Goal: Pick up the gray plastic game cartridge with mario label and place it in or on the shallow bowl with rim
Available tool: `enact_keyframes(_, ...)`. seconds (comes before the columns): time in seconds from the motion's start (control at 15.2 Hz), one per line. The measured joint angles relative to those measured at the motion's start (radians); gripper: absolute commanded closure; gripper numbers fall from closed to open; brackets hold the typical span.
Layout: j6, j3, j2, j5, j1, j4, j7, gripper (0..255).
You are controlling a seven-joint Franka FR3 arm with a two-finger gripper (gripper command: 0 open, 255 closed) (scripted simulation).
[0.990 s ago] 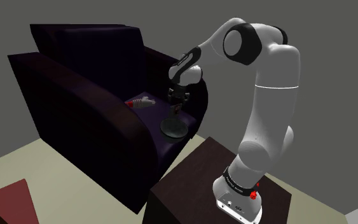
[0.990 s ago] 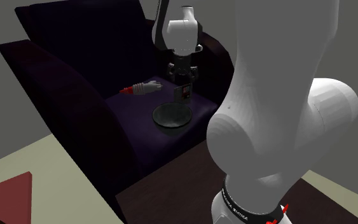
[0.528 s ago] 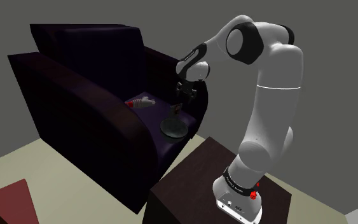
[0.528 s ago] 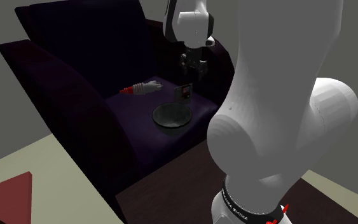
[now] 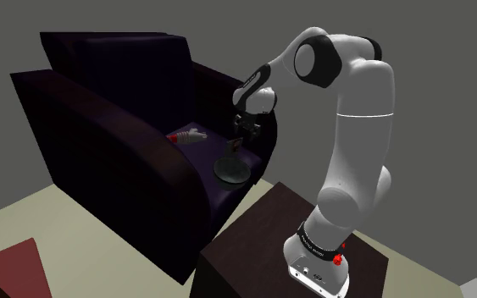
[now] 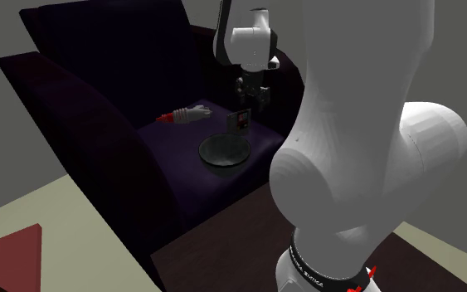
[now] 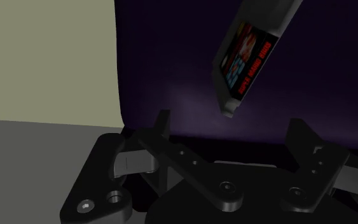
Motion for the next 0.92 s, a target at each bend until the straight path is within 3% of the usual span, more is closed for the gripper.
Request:
enact_keyframes(0.26, 0.002, 0.001, 0.003, 0.001, -0.001, 0.001, -0.001, 0)
enact_keyframes(0.33, 0.002, 0.001, 0.003, 0.001, -0.001, 0.001, -0.001, 255)
enact_keyframes(0.92, 0.002, 0.000, 0.002, 0.001, -0.002, 0.002, -0.001, 255)
